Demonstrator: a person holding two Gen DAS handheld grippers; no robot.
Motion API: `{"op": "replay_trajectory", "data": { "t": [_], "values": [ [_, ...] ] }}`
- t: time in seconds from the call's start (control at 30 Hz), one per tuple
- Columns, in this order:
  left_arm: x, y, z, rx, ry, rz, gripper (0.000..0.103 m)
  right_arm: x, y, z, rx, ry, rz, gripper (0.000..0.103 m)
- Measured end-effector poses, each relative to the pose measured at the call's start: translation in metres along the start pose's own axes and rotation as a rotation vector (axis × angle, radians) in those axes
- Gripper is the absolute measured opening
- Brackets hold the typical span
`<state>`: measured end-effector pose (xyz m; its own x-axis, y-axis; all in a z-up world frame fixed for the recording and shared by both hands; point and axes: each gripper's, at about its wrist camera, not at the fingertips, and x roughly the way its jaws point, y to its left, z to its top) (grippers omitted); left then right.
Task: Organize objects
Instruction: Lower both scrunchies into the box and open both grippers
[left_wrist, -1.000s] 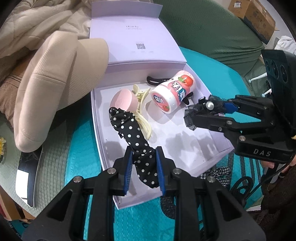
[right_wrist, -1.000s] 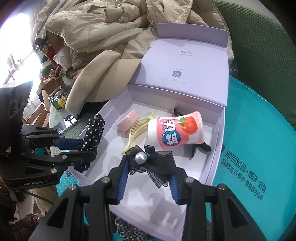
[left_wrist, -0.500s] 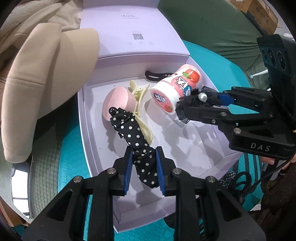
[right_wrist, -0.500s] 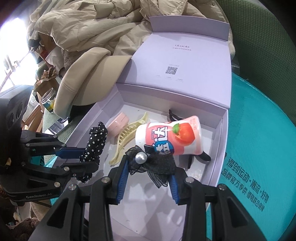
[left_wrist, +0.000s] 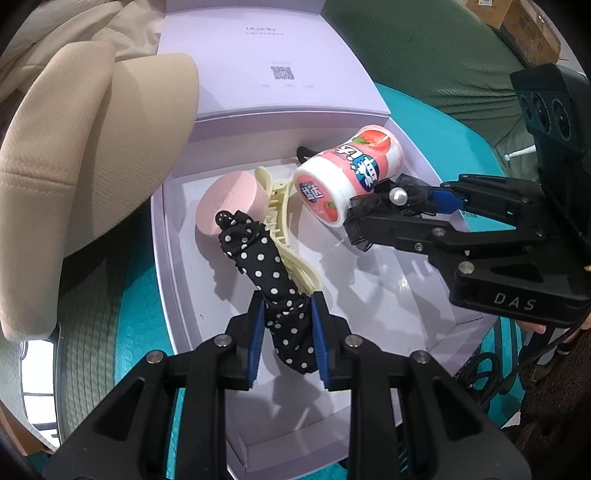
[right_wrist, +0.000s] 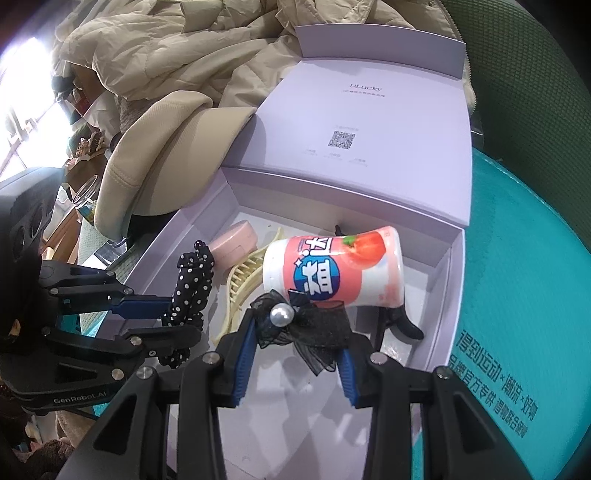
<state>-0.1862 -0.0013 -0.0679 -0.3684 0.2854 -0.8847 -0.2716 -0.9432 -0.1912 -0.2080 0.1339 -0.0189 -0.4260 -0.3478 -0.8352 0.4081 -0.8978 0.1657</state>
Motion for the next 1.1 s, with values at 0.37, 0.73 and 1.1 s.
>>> {"op": "replay_trajectory", "data": {
  "t": [0.37, 0.73, 1.1],
  "values": [
    [0.005, 0.000, 0.010, 0.005, -0.015, -0.003, 0.023, 0.013, -0.004, 0.006, 0.015, 0.022, -0.001, 0.040],
    [0.007, -0.006, 0.010, 0.016, -0.025, 0.017, 0.023, 0.021, -0.004, 0.005, 0.031, 0.046, -0.006, 0.042],
    [0.008, -0.010, 0.012, -0.012, -0.021, 0.032, 0.027, 0.015, -0.005, 0.004, 0.041, 0.043, -0.041, 0.057]
  ]
}}
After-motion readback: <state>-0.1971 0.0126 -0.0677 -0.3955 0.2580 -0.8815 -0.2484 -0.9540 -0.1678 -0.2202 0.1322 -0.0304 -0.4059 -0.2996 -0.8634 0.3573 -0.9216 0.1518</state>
